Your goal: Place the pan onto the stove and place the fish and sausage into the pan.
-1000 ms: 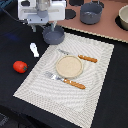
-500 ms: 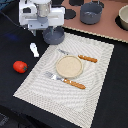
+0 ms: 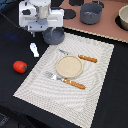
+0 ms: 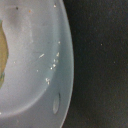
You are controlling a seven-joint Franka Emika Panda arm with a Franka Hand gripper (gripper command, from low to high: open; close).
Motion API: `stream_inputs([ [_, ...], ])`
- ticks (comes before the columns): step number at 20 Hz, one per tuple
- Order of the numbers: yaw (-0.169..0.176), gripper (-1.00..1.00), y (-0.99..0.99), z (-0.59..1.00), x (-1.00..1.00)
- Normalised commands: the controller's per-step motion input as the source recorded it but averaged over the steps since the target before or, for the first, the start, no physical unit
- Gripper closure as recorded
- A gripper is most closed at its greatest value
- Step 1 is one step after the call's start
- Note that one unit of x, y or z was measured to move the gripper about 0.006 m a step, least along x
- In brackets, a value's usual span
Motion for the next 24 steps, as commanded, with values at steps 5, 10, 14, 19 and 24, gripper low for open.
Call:
stream_inputs([
  [5, 0.0, -1.0, 0.0, -0.19, -0.28],
  [10, 0.0, 1.0, 0.0, -0.14, -0.27],
  [14, 0.0, 1.0, 0.0, -0.16, -0.22],
  [19, 0.0, 1.0, 0.0, -0.17, -0.21],
  [24, 0.0, 1.0, 0.01, -0.27, -0.15],
])
